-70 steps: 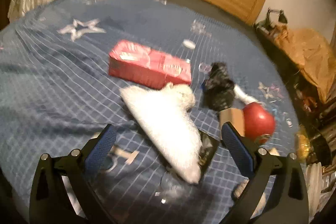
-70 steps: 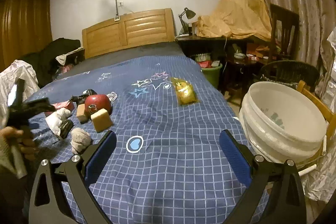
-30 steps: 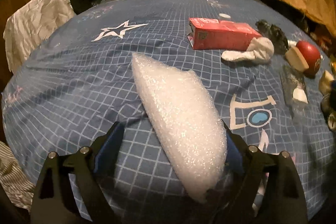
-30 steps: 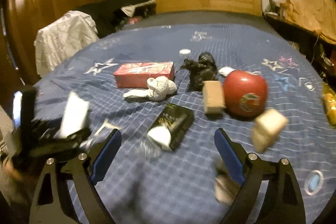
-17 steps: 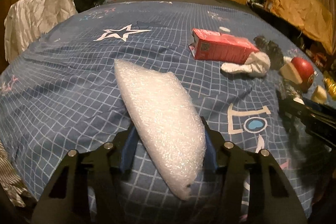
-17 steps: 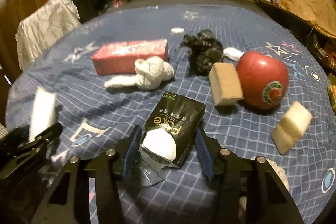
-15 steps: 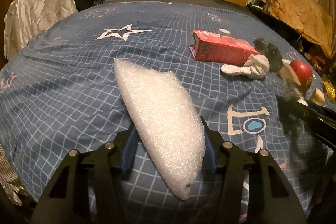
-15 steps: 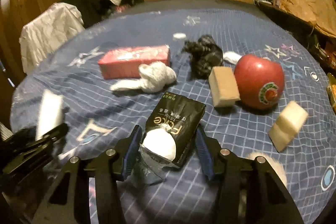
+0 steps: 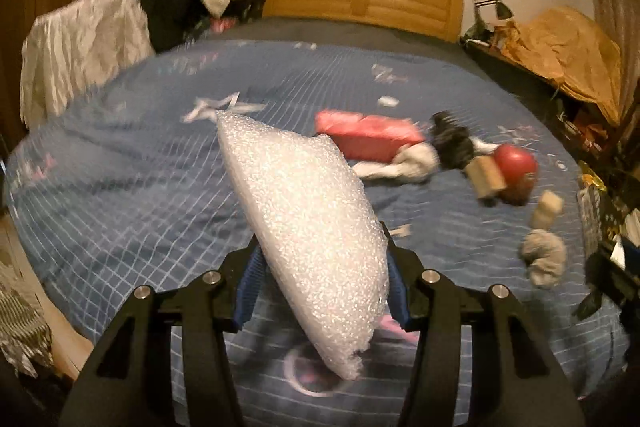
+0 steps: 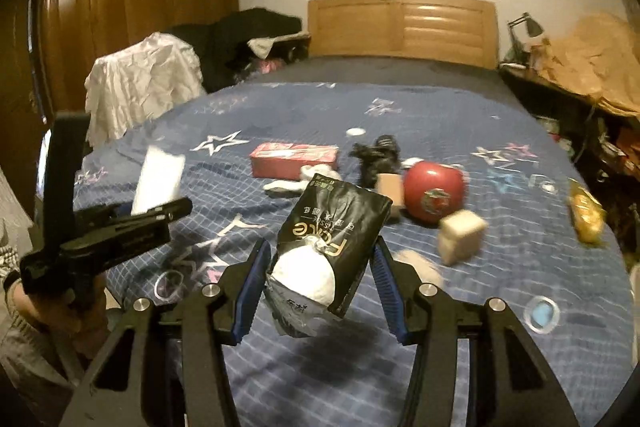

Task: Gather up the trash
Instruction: 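Lift and carry the bubble wrap and black bag over the white bucket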

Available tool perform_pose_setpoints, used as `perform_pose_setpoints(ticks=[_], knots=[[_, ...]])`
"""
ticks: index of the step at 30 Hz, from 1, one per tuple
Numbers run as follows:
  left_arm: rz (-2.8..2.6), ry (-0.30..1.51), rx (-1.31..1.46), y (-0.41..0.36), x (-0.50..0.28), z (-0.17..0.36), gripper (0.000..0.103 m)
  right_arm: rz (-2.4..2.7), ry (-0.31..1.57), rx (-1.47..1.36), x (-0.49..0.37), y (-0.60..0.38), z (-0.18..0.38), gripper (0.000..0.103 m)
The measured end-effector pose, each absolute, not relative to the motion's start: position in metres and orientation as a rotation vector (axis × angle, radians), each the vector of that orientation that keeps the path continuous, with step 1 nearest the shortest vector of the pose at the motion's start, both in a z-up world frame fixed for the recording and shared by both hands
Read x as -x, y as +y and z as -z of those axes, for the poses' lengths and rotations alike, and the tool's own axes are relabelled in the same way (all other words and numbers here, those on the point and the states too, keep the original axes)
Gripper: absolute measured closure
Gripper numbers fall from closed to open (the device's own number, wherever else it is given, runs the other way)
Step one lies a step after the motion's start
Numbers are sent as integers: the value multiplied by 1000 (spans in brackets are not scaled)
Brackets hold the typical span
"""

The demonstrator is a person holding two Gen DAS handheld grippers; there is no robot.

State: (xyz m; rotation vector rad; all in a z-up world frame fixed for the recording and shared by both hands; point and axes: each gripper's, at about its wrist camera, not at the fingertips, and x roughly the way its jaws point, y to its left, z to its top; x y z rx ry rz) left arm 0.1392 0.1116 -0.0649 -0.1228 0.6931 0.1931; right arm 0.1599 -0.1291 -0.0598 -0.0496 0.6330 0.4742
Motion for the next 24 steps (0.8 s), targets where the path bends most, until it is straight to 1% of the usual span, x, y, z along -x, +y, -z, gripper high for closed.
perform_pose_setpoints(ticks=[5,9,17,24], knots=[[-184,631,69,62,-131,44,53,-424,580,23,-136,-161,48,50],[-161,600,7,26,-124,40,53,-404,547,12,-122,-177,39,49],[-143,594,-46,1,-117,37,53,-379,506,-2,-104,-198,29,49],[-124,590,-77,-16,-114,38,53,-354,506,-19,-100,-205,30,49]])
